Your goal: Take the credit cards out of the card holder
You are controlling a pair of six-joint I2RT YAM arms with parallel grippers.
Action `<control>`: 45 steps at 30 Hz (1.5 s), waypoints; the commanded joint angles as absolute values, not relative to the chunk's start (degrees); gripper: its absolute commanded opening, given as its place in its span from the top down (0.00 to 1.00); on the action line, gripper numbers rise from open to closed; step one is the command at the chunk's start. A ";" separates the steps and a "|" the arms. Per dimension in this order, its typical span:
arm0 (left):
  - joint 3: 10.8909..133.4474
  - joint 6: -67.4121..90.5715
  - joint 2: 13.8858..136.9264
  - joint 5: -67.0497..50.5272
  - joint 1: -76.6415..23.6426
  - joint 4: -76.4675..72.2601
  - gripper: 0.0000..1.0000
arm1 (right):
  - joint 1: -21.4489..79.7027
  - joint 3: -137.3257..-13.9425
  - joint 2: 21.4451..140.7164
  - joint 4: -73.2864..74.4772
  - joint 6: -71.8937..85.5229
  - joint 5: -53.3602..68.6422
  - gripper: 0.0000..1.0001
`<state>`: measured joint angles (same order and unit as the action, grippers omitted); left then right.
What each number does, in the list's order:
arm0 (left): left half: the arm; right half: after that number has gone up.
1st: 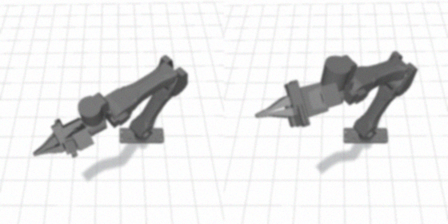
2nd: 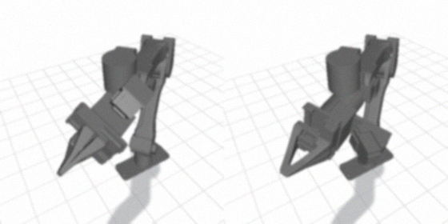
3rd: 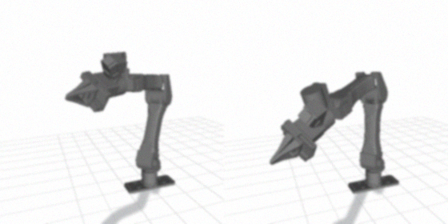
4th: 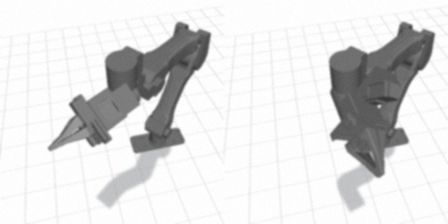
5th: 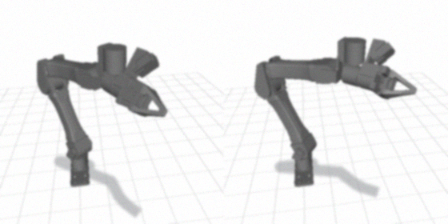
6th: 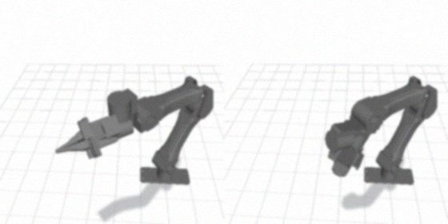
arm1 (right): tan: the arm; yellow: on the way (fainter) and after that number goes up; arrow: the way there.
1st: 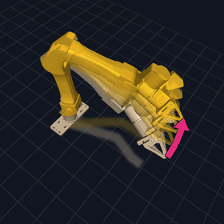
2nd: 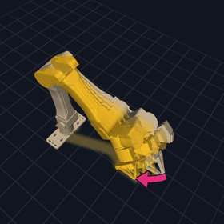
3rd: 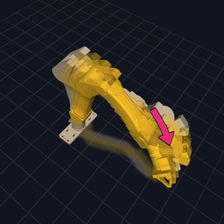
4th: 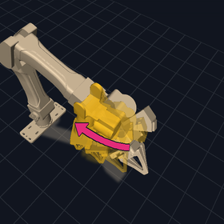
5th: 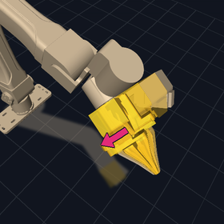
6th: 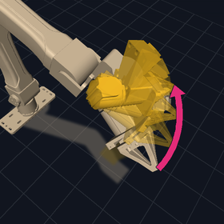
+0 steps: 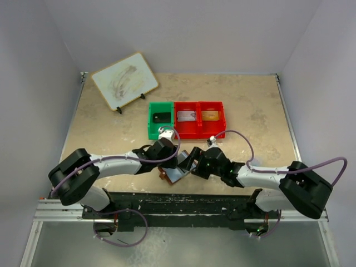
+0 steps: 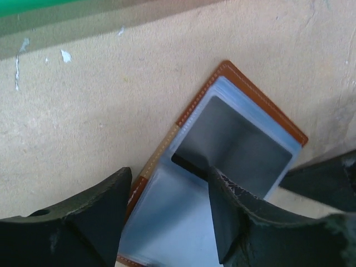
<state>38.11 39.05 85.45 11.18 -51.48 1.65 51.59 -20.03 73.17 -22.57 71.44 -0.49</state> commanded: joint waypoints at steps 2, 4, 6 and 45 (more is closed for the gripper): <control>33.89 43.22 80.51 11.71 -53.29 0.34 0.46 | 48.57 -22.06 76.71 -15.13 65.65 -2.37 0.06; 32.45 44.78 78.65 11.81 -54.31 0.29 0.47 | 48.20 -23.66 78.03 -14.88 64.83 -2.29 0.06; 30.76 48.15 76.53 12.57 -56.18 -0.13 0.48 | 47.96 -24.81 79.50 -15.08 64.73 -2.20 0.07; 27.59 76.37 63.66 46.32 -81.15 9.13 0.40 | 48.16 -45.77 81.51 -1.22 49.70 -12.81 0.17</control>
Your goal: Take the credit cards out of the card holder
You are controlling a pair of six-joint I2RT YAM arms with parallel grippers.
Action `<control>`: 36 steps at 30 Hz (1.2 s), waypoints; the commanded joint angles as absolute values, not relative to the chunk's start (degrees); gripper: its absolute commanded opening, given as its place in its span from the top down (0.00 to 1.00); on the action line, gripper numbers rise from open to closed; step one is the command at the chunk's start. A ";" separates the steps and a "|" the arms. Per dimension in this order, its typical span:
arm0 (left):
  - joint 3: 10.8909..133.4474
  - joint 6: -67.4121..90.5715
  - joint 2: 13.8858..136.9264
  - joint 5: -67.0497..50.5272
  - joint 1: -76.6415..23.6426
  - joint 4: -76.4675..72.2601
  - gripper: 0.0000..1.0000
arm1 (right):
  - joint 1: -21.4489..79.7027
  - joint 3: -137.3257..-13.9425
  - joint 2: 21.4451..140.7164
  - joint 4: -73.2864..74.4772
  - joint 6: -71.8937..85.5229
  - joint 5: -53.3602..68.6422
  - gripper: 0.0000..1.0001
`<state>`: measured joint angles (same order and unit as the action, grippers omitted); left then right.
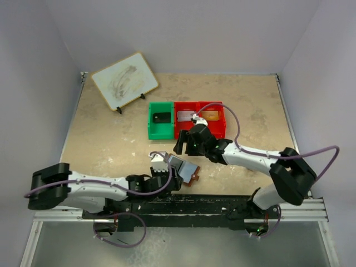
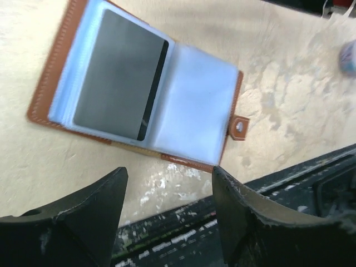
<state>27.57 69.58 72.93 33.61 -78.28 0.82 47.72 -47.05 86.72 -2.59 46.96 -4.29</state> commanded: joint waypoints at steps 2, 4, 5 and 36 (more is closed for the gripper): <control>24.20 78.13 58.28 48.13 -81.21 9.66 0.40 | 48.32 -44.26 79.00 -2.02 50.06 -12.97 0.18; 22.54 78.75 53.92 49.82 -81.21 11.85 0.40 | 48.62 -42.17 76.92 -2.53 51.53 -13.02 0.19; 22.58 78.99 52.15 50.95 -81.17 14.05 0.40 | 48.84 -40.87 75.70 -3.37 52.45 -12.71 0.20; 38.93 56.06 65.43 34.12 -61.35 18.44 0.18 | 56.87 -24.86 80.32 -32.14 69.38 -7.72 0.53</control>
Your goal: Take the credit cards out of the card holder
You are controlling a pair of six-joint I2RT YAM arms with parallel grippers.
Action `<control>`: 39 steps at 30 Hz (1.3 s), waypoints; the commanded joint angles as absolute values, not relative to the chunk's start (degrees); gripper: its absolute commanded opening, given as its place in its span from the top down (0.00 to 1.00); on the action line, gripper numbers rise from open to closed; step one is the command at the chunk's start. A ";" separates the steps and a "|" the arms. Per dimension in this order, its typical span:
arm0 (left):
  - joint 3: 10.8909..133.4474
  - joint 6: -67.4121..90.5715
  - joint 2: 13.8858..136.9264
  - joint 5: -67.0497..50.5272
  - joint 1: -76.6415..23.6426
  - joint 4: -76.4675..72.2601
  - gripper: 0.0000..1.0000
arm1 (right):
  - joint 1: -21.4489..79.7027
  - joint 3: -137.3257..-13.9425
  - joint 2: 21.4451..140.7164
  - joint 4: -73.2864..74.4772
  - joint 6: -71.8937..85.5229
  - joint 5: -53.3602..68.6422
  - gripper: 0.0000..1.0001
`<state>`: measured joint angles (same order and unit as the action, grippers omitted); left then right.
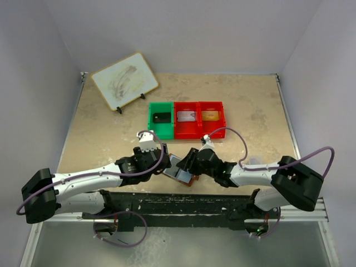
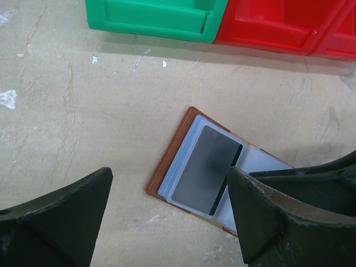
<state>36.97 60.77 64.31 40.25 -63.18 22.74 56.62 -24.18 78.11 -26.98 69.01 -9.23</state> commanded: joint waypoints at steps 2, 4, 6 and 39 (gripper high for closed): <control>38.71 53.65 67.11 28.52 -60.37 15.77 0.17 | 56.93 -26.20 82.68 -31.09 68.87 -6.73 0.58; 39.00 53.60 68.91 26.57 -60.24 15.13 0.18 | 57.03 -26.35 84.67 -31.78 69.50 -6.11 0.60; 38.63 53.09 69.82 24.64 -60.28 13.36 0.19 | 56.99 -25.68 85.85 -32.62 70.77 -6.30 0.61; 37.06 45.41 82.76 19.52 -59.82 9.55 0.82 | 54.67 -20.63 88.83 -42.88 77.17 -1.50 0.74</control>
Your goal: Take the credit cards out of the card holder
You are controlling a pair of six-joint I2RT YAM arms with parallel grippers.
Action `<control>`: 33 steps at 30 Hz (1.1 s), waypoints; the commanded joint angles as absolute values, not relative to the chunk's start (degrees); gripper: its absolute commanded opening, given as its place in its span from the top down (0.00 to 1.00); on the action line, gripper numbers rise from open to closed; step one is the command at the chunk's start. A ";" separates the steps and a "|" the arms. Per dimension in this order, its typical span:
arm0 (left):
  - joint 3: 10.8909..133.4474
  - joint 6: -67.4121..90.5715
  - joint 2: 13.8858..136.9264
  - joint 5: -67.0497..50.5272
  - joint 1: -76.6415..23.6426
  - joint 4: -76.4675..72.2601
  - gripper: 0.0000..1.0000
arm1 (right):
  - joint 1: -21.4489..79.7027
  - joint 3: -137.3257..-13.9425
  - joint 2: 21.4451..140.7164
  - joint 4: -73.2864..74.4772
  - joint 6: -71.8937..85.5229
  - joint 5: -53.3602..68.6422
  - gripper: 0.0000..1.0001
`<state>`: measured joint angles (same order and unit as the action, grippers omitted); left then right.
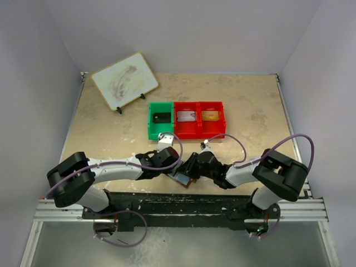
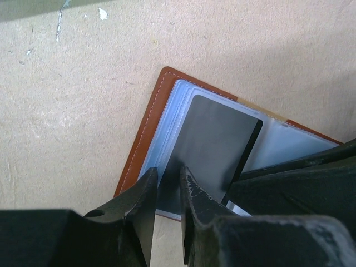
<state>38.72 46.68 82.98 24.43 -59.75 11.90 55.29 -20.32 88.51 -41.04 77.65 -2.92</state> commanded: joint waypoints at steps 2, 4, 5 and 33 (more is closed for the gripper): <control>36.85 45.42 83.09 18.21 -59.85 9.34 0.86 | 54.56 -21.19 89.53 -43.08 77.48 -1.16 0.76; 36.41 45.57 82.95 17.77 -59.81 9.31 0.88 | 54.49 -21.74 90.28 -43.10 78.26 -1.21 0.77; 36.20 45.69 82.63 17.87 -59.78 9.44 0.89 | 54.49 -21.83 90.53 -43.08 78.79 -1.39 0.78; 33.73 47.09 80.39 20.29 -59.84 11.44 0.93 | 54.04 -17.37 82.83 -39.30 77.78 -1.54 1.00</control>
